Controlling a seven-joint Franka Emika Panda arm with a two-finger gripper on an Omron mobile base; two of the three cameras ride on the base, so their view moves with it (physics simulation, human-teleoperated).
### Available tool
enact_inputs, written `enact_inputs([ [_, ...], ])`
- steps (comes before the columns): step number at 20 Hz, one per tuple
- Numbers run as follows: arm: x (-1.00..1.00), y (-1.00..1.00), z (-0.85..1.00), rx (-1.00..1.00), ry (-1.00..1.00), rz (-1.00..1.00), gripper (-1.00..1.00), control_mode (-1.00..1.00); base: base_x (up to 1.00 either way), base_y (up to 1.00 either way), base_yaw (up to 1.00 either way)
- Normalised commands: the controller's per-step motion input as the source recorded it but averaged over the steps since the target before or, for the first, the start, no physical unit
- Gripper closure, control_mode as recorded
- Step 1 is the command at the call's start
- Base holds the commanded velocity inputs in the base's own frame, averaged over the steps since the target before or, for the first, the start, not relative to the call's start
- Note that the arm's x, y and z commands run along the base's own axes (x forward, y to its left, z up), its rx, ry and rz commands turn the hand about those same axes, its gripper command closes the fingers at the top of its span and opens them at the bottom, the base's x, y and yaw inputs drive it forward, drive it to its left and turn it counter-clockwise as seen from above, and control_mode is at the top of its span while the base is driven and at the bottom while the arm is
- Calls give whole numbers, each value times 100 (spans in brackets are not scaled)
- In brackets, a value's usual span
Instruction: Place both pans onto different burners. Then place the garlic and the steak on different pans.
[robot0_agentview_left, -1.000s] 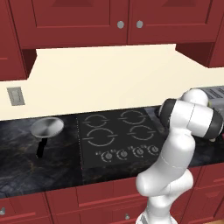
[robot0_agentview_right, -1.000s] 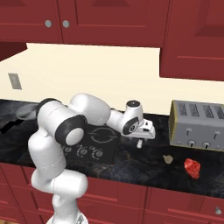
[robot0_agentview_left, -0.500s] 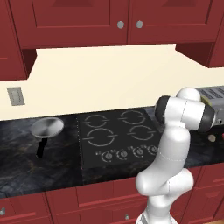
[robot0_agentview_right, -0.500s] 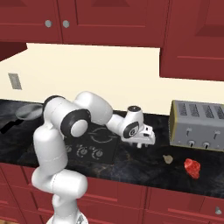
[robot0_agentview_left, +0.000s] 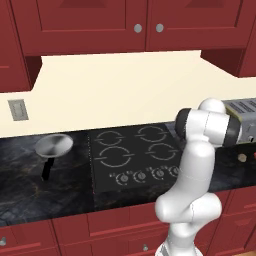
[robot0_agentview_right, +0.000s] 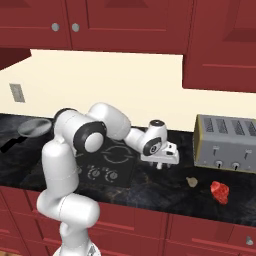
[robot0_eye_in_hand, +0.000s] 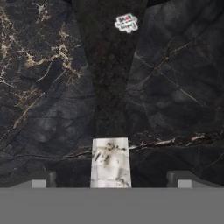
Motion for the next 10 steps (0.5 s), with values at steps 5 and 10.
enact_inputs([
  [5,12,-1,-39,0,0,0,-100,-100,0,0,0],
  [10,6,0,-51,0,0,0,100,-100,0,0,0],
])
